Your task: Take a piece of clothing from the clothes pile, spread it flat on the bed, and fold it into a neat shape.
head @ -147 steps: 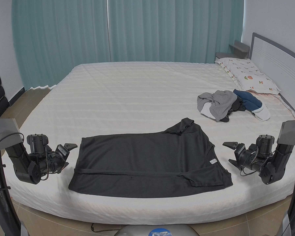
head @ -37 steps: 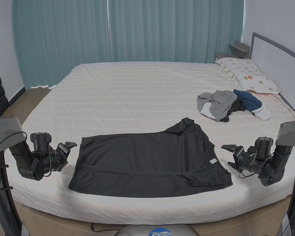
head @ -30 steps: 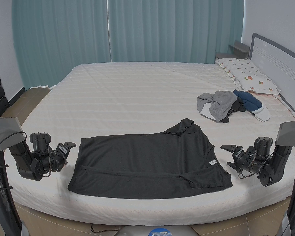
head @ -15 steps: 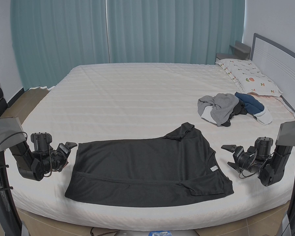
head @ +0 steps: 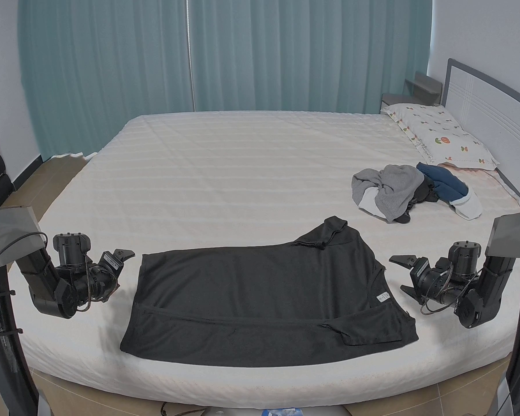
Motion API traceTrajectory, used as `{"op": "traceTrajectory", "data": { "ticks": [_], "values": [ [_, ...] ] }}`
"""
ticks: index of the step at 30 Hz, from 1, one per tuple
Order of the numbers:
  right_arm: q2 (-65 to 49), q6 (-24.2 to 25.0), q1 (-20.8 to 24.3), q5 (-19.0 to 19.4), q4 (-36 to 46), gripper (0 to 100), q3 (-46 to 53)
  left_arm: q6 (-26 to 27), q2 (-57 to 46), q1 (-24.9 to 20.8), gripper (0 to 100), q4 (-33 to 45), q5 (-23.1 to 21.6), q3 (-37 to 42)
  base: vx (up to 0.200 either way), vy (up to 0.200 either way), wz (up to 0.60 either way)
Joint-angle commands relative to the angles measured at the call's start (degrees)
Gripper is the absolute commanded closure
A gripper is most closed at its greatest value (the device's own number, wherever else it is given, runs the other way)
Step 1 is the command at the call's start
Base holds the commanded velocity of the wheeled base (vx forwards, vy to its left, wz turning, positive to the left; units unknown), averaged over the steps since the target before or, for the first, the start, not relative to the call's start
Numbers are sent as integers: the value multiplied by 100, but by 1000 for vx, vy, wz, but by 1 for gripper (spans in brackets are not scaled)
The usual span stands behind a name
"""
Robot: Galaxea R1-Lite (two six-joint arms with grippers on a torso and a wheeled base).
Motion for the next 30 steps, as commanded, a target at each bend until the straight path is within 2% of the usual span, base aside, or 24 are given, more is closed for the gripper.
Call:
{"op": "traceTrajectory", "data": {
  "ticks": [1, 21, 25, 30],
  "values": [
    [-3, 0, -2, 3, 1, 0, 1, -2, 8, 0, 0, -2, -1, 2, 0, 0, 0],
    [6, 0, 6, 3, 1, 0, 1, 7, -106, -8, 0, -19, -10, 72, 0, 0, 0],
    [15, 0, 6, 12, 1, 0, -16, 25, -133, -8, 0, -11, -45, -60, 0, 0, 0],
    [24, 0, 6, 12, 1, 0, -25, 200, -80, -17, 0, 121, -63, -666, 0, 0, 0]
  ]
}}
